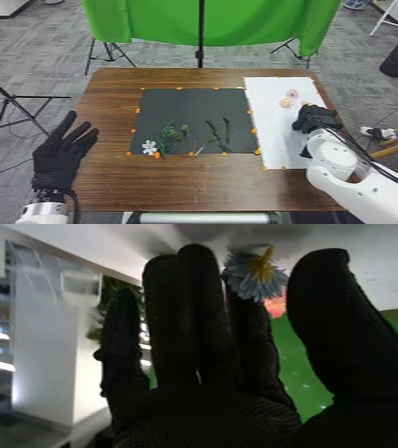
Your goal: Arrange flowers
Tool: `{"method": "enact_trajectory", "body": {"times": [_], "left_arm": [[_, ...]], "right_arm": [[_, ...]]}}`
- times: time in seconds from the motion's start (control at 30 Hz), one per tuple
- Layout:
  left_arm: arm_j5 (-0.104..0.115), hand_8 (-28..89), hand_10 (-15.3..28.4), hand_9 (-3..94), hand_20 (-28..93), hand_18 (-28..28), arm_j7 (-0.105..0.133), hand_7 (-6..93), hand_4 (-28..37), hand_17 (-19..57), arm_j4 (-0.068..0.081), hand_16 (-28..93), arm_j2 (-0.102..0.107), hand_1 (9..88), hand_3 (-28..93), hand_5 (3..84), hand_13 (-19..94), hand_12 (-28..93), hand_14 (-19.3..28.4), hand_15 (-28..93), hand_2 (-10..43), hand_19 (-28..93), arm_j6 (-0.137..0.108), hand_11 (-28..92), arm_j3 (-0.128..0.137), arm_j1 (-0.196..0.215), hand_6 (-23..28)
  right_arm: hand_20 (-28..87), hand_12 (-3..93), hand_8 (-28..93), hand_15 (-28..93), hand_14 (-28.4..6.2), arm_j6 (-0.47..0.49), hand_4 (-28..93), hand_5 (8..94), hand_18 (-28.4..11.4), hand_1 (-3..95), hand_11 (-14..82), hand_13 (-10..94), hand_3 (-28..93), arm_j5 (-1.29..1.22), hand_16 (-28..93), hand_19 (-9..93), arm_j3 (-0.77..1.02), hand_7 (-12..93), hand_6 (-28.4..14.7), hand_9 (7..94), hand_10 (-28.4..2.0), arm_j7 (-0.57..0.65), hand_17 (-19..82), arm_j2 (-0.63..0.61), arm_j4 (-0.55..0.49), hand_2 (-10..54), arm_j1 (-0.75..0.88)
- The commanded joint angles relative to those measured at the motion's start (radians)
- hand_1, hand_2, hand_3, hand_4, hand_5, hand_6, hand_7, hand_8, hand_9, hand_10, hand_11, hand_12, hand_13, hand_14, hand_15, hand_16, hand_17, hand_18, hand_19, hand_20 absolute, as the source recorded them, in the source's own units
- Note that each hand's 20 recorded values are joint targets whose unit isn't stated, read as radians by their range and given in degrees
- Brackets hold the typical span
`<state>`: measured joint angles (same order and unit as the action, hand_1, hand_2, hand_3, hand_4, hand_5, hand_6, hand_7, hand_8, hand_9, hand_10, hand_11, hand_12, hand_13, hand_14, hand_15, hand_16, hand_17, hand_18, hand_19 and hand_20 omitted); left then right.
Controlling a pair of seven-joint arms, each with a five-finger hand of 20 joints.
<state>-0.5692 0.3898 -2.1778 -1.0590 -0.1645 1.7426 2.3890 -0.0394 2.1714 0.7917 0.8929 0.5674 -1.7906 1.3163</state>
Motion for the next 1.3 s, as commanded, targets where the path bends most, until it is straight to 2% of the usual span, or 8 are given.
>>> {"method": "enact_trajectory", "body": {"times": [0.03, 0.13, 0.43, 0.6, 0.77, 0.87, 0.97, 1.3], "left_arm": [[-0.011, -9, 18.8, 31.1, 0, 28.4, -0.021, 7.3, -28.3, -10.7, 0.004, -8, -0.017, 20.4, 80, 32.6, 23, 9, 27.9, 41, 6.2, 54, 0.016, 17, 0.001, 0.004, 5.9], [-0.014, -9, 18.8, 31.1, 0, 28.4, -0.023, 7.4, -28.3, -10.7, 0.001, -8, -0.017, 20.4, 80, 32.5, 23, 9, 28.0, 41, 6.2, 54, 0.017, 17, 0.003, 0.007, 6.0], [-0.02, -9, 19.1, 31.1, -1, 28.4, -0.014, 7.4, -28.3, -10.7, -0.014, -8, -0.016, 20.6, 80, 32.7, 23, 9, 28.0, 42, 6.2, 54, 0.016, 17, 0.021, 0.029, 6.2], [0.005, -9, 19.0, 31.3, -2, 28.4, 0.02, 7.4, -28.3, -10.7, -0.019, -8, 0.021, 20.7, 80, 32.7, 23, 9, 28.1, 42, 6.2, 55, -0.005, 18, 0.01, 0.042, 6.2], [-0.005, -9, 19.2, 31.3, -2, 28.4, 0.001, 7.4, -28.3, -10.6, -0.017, -9, 0.017, 20.8, 80, 32.8, 23, 9, 28.1, 42, 6.2, 55, 0.001, 18, 0.005, 0.025, 6.5], [-0.006, -9, 19.5, 31.2, -3, 28.4, -0.002, 7.3, -28.3, -10.6, -0.009, -9, 0.035, 21.0, 80, 32.8, 23, 9, 28.3, 43, 6.1, 56, 0.007, 19, -0.004, 0.006, 6.6], [-0.019, -9, 20.4, 31.5, -3, 28.4, -0.029, 6.6, -28.3, -10.2, 0.0, -9, 0.026, 21.6, 79, 33.1, 23, 9, 28.3, 44, 6.1, 56, 0.022, 19, -0.009, -0.025, 6.9], [-0.046, -4, 24.6, 29.5, -16, 28.4, -0.079, 2.8, -26.8, -10.3, 0.035, -17, 0.036, 22.8, 77, 33.3, 20, 10, 28.4, 52, 6.2, 63, 0.066, 19, -0.039, -0.147, 8.2]], "right_arm": [[41, 26.9, -6, 70, -7.8, -0.058, -28, 70.6, -23.2, 49.2, 24.4, 65, 68, 0.099, 16, 77, -0.122, 20, 3.5, 77.7, -8.8, 0.024, 21, 0.009, 0.057, -9.5, -0.072], [40, 35.0, -1, 69, -5.5, -0.093, -28, 81.8, -21.3, 56.5, 17.1, 71, 63, 0.131, 20, 80, -0.134, 21, 4.4, 88.6, -6.2, 0.023, 25, 0.002, 0.057, -9.5, -0.068], [40, 35.7, 1, 69, -4.8, -0.194, -28, 85.3, -20.8, 57.5, 19.9, 75, 65, 0.18, 20, 83, -0.131, 19, 3.7, 91.8, -5.6, -0.037, 27, 0.078, -0.072, -9.5, -0.154], [40, 35.6, 1, 69, -5.0, -0.268, -28, 85.4, -20.9, 56.2, 21.4, 75, 68, 0.131, 20, 84, -0.307, 19, 3.1, 91.6, -5.8, -0.143, 27, 0.246, -0.05, -9.5, -0.384], [40, 35.1, 2, 70, -5.3, -0.277, -28, 85.0, -20.6, 55.0, 23.1, 75, 69, 0.086, 21, 84, -0.5, 19, 2.9, 91.0, -6.2, -0.248, 27, 0.444, 0.099, -9.5, -0.587], [41, 33.9, 2, 71, -5.2, -0.254, -28, 84.5, -20.3, 54.6, 26.1, 74, 70, 0.051, 21, 84, -0.516, 20, 3.1, 89.8, -6.3, -0.301, 26, 0.562, 0.21, -9.5, -0.608], [41, 33.3, 1, 72, -5.3, -0.222, -28, 84.0, -20.2, 54.6, 28.4, 73, 69, 0.024, 21, 84, -0.501, 20, 3.3, 88.9, -6.5, -0.331, 25, 0.645, 0.288, -9.5, -0.584], [43, 29.3, 0, 73, -5.3, -0.163, -28, 82.5, -20.3, 55.3, 34.6, 72, 66, 0.003, 21, 83, -0.538, 19, 3.9, 86.6, -6.9, -0.299, 25, 0.717, 0.356, -9.5, -0.56]]}}
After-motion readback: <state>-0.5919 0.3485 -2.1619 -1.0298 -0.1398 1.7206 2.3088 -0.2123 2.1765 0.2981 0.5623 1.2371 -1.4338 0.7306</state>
